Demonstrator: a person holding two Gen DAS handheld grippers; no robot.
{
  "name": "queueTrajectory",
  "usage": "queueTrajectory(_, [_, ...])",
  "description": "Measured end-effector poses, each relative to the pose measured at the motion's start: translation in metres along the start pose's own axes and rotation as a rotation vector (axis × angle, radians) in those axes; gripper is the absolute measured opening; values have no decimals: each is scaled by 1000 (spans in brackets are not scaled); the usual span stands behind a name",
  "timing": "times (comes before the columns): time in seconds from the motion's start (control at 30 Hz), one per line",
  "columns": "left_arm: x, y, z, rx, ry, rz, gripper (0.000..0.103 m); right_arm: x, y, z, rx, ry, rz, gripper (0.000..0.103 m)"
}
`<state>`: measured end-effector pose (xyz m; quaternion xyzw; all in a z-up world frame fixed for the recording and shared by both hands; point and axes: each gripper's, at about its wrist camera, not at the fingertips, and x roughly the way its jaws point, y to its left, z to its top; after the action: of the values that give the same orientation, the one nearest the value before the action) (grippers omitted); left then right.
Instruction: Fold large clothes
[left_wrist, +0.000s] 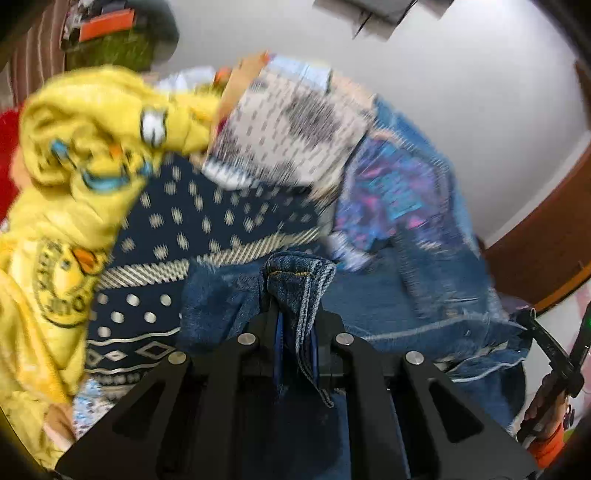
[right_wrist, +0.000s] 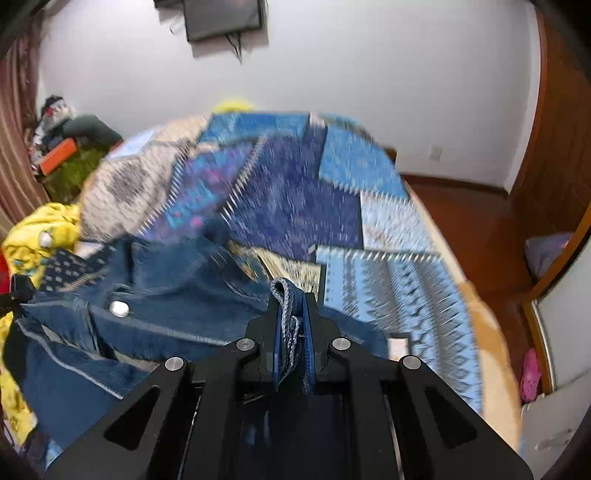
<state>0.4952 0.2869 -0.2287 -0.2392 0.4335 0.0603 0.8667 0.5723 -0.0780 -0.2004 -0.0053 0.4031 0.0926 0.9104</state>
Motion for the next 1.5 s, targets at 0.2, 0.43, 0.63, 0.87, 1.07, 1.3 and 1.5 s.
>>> queueTrajectory(0.2, [25,3,-9,4,70,35,12,14,-2,-8,-8,28,-66,24])
queueTrajectory(0.43, [-32,-44,-11,207,-12,96,57,-45,18,-5,-45,-97,-7,73])
queueTrajectory(0.63, [-74,-57,-40,285,-96,72,97,-83,50,-27,-131,-101,94,90])
queueTrajectory(0.87, [-38,-56,-91,384,88,87,96,-70,88,-62,-218,21,186,90])
queueTrajectory(1.07, [-10,-39,-115,341,158,91,98,-40,97,-83,-266,128,186,90])
queueTrajectory(1.3, [-25,-21,-133,308,105,90,101,-38,54,-103,-224,182,151,90])
queueTrajectory(1.5, [-45,-10,-148,267,104,126,101,-56,14,-108,-141,179,89,94])
